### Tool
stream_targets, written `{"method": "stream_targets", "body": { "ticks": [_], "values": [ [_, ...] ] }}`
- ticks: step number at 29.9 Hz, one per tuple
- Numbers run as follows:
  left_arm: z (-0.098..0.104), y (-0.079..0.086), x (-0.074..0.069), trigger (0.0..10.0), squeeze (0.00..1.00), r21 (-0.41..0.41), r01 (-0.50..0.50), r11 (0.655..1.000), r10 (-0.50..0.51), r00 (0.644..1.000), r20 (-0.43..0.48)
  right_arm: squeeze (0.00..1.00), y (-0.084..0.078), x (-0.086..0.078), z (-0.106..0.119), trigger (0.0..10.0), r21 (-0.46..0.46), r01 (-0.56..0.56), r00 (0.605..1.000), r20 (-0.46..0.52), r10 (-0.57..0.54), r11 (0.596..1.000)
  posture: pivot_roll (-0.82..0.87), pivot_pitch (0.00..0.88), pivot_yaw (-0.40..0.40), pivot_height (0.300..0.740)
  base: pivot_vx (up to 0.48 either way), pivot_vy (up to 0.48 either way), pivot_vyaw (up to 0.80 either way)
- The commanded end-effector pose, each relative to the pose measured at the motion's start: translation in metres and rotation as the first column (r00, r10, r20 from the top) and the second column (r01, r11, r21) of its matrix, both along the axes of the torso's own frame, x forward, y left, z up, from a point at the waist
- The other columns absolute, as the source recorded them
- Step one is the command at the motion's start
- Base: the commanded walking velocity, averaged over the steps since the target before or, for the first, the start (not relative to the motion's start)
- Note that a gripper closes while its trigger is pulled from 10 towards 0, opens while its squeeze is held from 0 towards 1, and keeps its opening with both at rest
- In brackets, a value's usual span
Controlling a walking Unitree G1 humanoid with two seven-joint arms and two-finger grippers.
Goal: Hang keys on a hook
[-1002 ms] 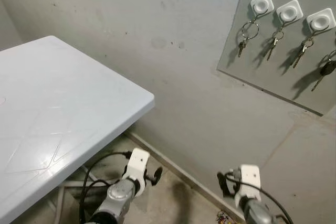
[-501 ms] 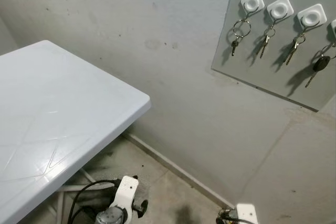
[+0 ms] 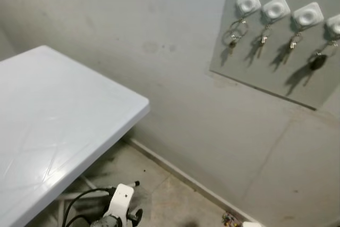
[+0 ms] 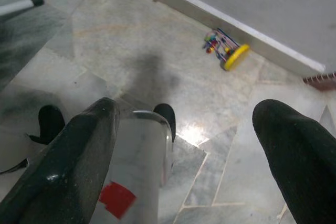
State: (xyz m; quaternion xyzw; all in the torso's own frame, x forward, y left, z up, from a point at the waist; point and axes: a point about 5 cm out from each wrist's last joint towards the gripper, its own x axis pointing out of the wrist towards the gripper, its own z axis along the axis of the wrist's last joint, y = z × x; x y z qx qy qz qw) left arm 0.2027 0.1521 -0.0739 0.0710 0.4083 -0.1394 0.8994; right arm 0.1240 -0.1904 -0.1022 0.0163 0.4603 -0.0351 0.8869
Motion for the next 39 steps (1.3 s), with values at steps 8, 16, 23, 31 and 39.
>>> {"method": "stream_targets", "body": {
  "ticks": [8,16,23,31,39],
  "values": [
    [0.0025,-0.0025,0.0047,10.0,0.0,-0.007,0.0,1.0,0.0,1.0,0.012,0.0,0.0004,0.0056,0.0014,10.0,0.005,0.005,1.0,0.006,-0.005,1.0,-0.05,0.0,0.027,0.74,0.0,0.0,-0.72],
    [0.0015,-0.001,0.0026,10.0,0.0,-0.002,0.002,1.0,-0.002,1.0,0.009,0.0,-0.0018,0.0025,0.0004,10.0,0.0,0.001,1.0,-0.008,-0.001,1.0,-0.04,0.0,0.018,0.74,0.0,0.0,-0.72],
    [0.0006,0.0004,0.0009,10.0,0.0,-0.002,-0.007,1.0,0.007,1.0,0.005,0.0,-0.0017,0.0018,0.0002,10.0,0.001,-0.003,1.0,-0.011,0.003,1.0,-0.04,0.0,0.014,0.74,0.0,0.0,-0.71],
    [0.001,0.0005,0.0014,10.0,0.0,0.0,-0.004,1.0,0.004,1.0,0.01,0.0,-0.001,0.003,0.0005,10.0,0.002,-0.013,1.0,-0.008,0.013,1.0,-0.03,0.0,0.011,0.74,0.0,-0.341,-0.71],
    [0.001,0.0021,0.0018,10.0,0.0,-0.002,-0.024,1.0,0.024,1.0,0.008,0.0,-0.0017,0.0035,0.0007,10.0,-0.003,-0.022,1.0,-0.011,0.022,1.0,-0.03,0.0,0.004,0.74,0.0,-0.12,-0.71]
  ]
}}
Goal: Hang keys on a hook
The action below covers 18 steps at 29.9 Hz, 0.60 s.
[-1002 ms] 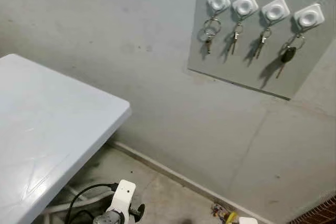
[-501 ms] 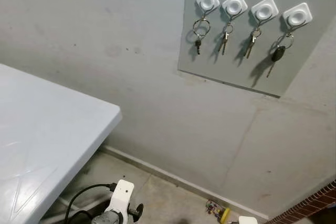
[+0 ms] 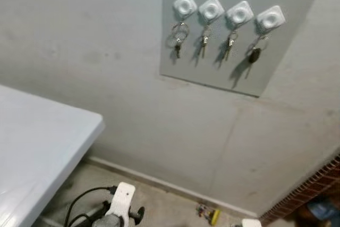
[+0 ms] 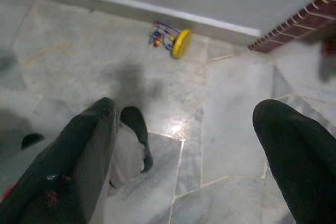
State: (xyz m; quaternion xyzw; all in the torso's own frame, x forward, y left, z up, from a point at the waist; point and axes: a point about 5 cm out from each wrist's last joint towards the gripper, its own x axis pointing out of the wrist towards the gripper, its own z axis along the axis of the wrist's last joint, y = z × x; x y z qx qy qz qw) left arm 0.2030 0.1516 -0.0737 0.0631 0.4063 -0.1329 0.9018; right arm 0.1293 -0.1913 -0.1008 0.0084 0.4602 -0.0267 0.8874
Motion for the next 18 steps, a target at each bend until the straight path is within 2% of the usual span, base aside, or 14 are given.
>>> {"method": "stream_targets", "body": {
  "ticks": [1,4,18],
  "values": [
    [0.0008,0.0027,0.0014,10.0,0.0,0.009,-0.006,1.0,0.006,1.0,0.004,0.0,-0.0009,-0.0018,-0.0007,10.0,0.002,-0.001,1.0,-0.011,0.001,1.0,-0.03,0.0,0.004,0.74,0.0,0.0,-0.71],
    [0.0006,0.003,0.0011,10.0,0.0,0.007,-0.008,1.0,0.008,1.0,0.002,0.0,-0.0013,-0.0018,-0.0006,10.0,0.0,0.001,1.0,-0.011,-0.001,1.0,-0.03,0.0,0.004,0.74,0.0,0.0,-0.66],
    [0.0,0.0028,-0.0001,10.0,0.0,0.012,0.001,1.0,-0.001,1.0,0.002,0.0,-0.0013,-0.0022,-0.0004,10.0,-0.003,-0.009,1.0,-0.005,0.009,1.0,-0.03,0.0,0.0,0.74,0.0,0.0,0.0]
  ]
}}
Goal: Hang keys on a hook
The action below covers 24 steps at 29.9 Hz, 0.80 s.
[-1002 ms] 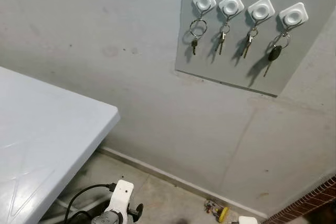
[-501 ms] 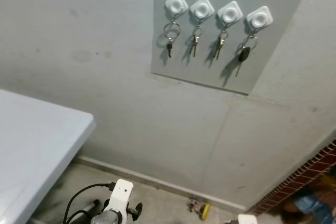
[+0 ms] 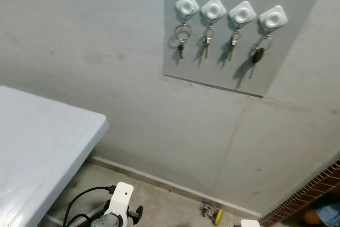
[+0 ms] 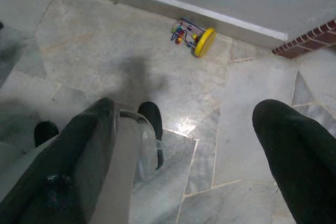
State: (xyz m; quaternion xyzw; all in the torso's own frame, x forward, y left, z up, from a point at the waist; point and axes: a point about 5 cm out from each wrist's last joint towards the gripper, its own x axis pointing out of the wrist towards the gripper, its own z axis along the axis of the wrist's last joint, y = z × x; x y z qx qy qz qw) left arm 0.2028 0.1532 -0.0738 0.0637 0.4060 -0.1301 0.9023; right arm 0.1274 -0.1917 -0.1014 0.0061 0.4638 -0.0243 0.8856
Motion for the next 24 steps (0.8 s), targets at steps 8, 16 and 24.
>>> {"method": "stream_targets", "body": {
  "ticks": [8,16,24],
  "values": [
    [-0.0001,0.0012,-0.0002,10.0,0.0,0.008,0.004,1.0,-0.004,1.0,-0.002,0.0,-0.0012,-0.0012,-0.0005,10.0,0.002,0.009,1.0,-0.011,-0.009,1.0,-0.03,0.0,0.0,0.74,0.0,0.0,-0.33],
    [0.0002,0.0013,0.0004,10.0,0.0,-0.005,-0.002,1.0,0.002,1.0,-0.003,0.0,0.0004,0.0006,0.0,10.0,0.008,0.002,1.0,-0.003,-0.002,1.0,-0.02,0.0,0.002,0.74,0.0,-0.314,-0.6],
    [0.0003,0.0026,0.0008,10.0,0.0,0.002,-0.01,1.0,0.011,1.0,-0.004,0.0,0.0003,0.0006,-0.0002,10.0,0.01,0.007,1.0,-0.006,-0.007,1.0,-0.02,0.0,0.001,0.74,0.0,-0.216,-0.62]
  ]
}}
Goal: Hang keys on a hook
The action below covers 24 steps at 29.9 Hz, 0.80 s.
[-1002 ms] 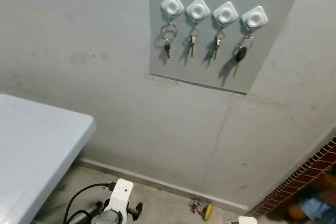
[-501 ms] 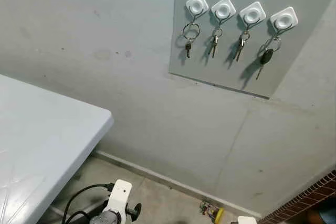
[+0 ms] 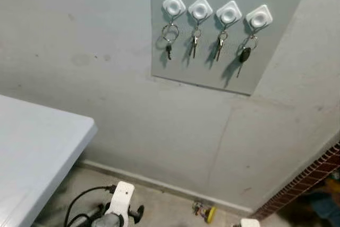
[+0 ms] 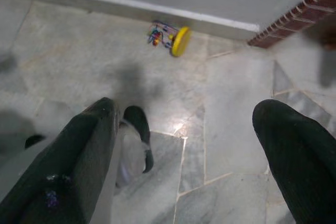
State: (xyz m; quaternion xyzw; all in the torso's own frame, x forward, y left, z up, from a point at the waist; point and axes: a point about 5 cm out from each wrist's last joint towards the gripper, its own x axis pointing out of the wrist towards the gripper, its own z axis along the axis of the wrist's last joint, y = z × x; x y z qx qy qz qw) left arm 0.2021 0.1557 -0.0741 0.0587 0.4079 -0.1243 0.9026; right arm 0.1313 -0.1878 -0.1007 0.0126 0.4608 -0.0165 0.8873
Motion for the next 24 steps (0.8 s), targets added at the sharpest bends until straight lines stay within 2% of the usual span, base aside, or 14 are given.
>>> {"method": "stream_targets", "body": {
  "ticks": [1,11,24],
  "values": [
    [0.0005,0.0001,0.0013,10.0,0.0,0.008,0.011,1.0,-0.011,1.0,-0.001,0.0,-0.0035,-0.0033,-0.0009,10.0,-0.009,0.014,1.0,-0.014,-0.014,1.0,-0.02,0.0,0.001,0.74,0.0,0.0,-0.63],
    [0.0008,0.0007,0.0017,10.0,0.0,0.01,0.012,1.0,-0.012,1.0,0.002,0.0,-0.0029,-0.0026,-0.0006,10.0,-0.009,0.015,1.0,-0.008,-0.015,1.0,-0.02,0.0,0.002,0.74,0.0,0.0,-0.62],
    [0.0005,0.0013,0.001,10.0,0.0,0.013,0.013,1.0,-0.013,1.0,0.001,0.0,-0.0028,-0.0011,0.0002,10.0,-0.007,0.021,1.0,0.007,-0.021,1.0,-0.02,0.0,0.002,0.74,0.0,0.0,0.0]
  ]
}}
